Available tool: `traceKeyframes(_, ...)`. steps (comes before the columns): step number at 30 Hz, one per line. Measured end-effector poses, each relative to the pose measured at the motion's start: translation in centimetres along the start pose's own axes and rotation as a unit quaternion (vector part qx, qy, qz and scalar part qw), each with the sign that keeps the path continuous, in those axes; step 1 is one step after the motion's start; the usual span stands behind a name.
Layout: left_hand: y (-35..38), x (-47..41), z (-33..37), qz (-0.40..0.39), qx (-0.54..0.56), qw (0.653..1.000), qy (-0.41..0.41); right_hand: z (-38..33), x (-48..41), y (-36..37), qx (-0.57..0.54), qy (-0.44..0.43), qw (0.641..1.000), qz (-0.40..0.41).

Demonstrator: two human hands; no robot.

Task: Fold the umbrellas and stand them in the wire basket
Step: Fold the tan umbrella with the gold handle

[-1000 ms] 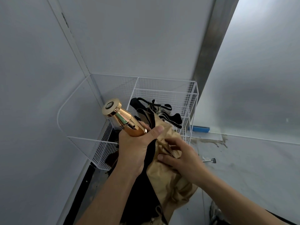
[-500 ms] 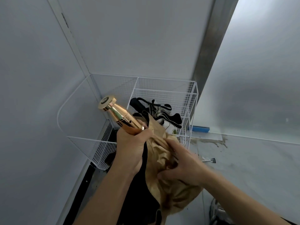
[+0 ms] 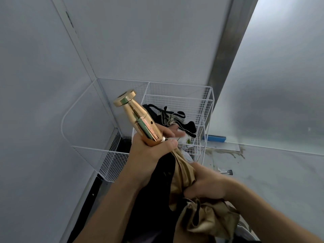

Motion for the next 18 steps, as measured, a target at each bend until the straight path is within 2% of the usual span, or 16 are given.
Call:
traceKeyframes(3, -0.7, -0.2, -1.4, 0.075, 0.065, 0.993, -0.057, 0.4, -0.1, 0.1, -0.034, 0.001, 0.999, 0.009)
traceKeyframes(7, -3.1, -0.2, -1.6, 0.199, -0.015, 0.979, -0.048, 0.0, -0.2, -2.3, -0.086, -0.029, 0.986, 0.139)
traceKeyframes(9, -3.7, 0.0, -1.4, 0.237, -0.063, 0.969, -0.032, -0.2, 0.0, -2.6, -0.082, -0.030, 0.987, 0.133)
traceKeyframes(11, -4.1, 0.2, -1.3, 0.264, -0.102, 0.959, -0.019, 0.1, 0.4, -1.7, -0.005, 0.022, 0.997, 0.070)
traceKeyframes(12, -4.6, 0.2, -1.5, 0.281, -0.111, 0.953, -0.023, 0.5, 0.7, -1.4, 0.081, 0.055, 0.994, 0.042)
traceKeyframes(14, -5.8, 0.3, -1.9, 0.315, -0.119, 0.940, -0.045, 1.1, 0.7, -1.8, 0.254, 0.077, 0.963, 0.038)
traceKeyframes(16, -6.6, 0.3, -1.9, 0.330, -0.115, 0.935, -0.060, 1.0, 0.8, -3.9, 0.307, 0.072, 0.940, 0.130)
traceKeyframes(18, -7.0, 0.3, -1.8, 0.332, -0.096, 0.937, -0.056, 1.4, 1.8, -6.4, 0.229, 0.076, 0.939, 0.244)
Point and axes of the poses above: each hand's wrist, its own x-axis away from the middle knuckle, its own y-axis out of the palm, z = x × y, the point moved 9 cm from there along -x, towards the middle knuckle, and after that the axes turned 15 degrees about -y, right-handed, at the moved point
